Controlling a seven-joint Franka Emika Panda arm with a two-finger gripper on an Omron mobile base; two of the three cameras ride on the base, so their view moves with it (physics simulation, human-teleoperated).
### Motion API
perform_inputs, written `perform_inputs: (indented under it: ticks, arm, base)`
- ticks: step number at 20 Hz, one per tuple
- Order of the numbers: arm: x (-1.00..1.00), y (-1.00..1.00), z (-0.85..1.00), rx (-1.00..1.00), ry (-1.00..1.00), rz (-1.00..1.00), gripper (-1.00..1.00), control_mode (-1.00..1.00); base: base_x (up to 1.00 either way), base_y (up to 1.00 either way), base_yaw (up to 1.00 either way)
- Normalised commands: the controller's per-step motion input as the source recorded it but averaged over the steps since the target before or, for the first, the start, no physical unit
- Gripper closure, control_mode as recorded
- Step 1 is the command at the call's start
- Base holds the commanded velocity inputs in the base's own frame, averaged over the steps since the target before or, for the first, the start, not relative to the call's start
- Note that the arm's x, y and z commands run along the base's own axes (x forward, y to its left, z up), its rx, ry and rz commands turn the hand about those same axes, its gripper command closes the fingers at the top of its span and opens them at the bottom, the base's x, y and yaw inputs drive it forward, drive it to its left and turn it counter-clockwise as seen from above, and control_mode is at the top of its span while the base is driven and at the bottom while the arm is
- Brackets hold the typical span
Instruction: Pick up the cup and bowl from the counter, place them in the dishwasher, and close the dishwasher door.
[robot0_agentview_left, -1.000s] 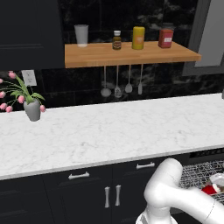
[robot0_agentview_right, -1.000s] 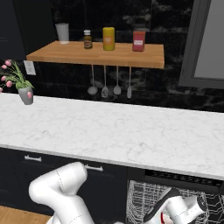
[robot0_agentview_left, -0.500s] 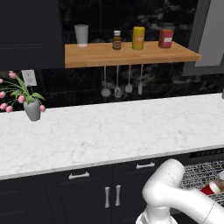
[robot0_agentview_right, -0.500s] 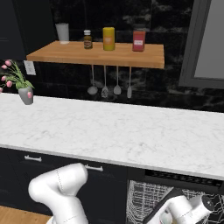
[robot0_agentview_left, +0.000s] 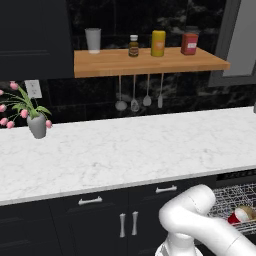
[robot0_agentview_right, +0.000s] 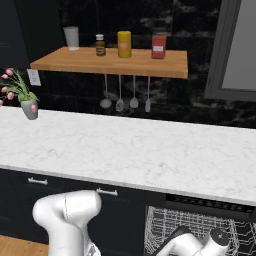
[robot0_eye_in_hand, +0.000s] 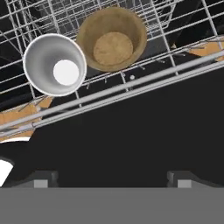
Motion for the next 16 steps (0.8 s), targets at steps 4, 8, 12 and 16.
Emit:
perform_inputs:
  ticks: [4,8,12,16]
  arm:
    - [0.20,-0.06,-0.30,0.10,0.00,0.05,-1.00,-1.00]
    - [0.23,-0.11,-0.46,0.17,0.00,0.09,-1.00,-1.00]
    - [0.56,0.04,-0.59,0.01,-0.03,0.05,-1.00,-1.00]
    - [0.92,0.09,-0.50,0.00,-0.06,0.02,-1.00,-1.00]
  base:
    - [0.00,0.00,0.00]
    - [0.00,0.00,0.00]
    - [0.00,0.00,0.00]
    - [0.00,0.00,0.00]
